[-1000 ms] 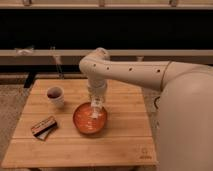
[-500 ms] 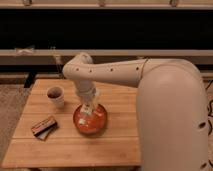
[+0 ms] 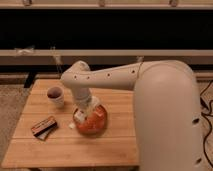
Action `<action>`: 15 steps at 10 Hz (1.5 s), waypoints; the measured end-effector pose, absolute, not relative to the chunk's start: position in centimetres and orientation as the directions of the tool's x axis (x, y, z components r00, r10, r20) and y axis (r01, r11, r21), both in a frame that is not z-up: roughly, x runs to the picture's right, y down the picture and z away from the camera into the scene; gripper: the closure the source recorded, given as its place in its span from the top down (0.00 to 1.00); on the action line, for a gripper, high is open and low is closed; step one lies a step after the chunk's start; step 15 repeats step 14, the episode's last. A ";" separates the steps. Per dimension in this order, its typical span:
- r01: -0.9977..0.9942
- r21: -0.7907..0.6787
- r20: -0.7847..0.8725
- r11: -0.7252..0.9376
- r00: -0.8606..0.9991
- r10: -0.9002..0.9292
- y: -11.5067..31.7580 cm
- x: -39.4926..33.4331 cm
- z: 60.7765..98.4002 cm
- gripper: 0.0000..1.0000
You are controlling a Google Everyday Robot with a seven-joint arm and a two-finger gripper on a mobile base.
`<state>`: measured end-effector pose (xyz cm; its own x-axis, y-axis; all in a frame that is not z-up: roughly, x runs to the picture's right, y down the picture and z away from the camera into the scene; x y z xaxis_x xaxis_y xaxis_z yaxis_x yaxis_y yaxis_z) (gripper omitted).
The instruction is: Place the bottle in the ceramic bowl
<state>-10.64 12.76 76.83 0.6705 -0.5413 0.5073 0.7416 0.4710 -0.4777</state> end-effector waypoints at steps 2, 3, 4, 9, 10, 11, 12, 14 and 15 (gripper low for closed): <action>0.709 -0.498 0.502 0.499 0.705 -0.501 13.4 -10.9 77.8 0.78; 0.702 -0.504 0.503 0.503 0.712 -0.490 13.6 -11.0 78.1 0.80; 0.695 -0.510 0.504 0.507 0.719 -0.478 13.8 -10.9 78.5 0.80; 0.665 -0.532 0.507 0.525 0.746 -0.431 13.9 -10.6 78.8 0.80; 0.656 -0.536 0.505 0.532 0.754 -0.420 13.8 -10.5 78.7 0.80; 0.646 -0.539 0.505 0.540 0.761 -0.407 13.6 -10.3 78.6 0.80; 0.642 -0.543 0.502 0.542 0.765 -0.403 13.6 -10.0 78.7 0.80; 0.645 -0.537 0.506 0.544 0.762 -0.403 13.6 -10.4 78.7 0.80; 0.645 -0.537 0.506 0.544 0.762 -0.403 13.6 -10.4 78.7 0.80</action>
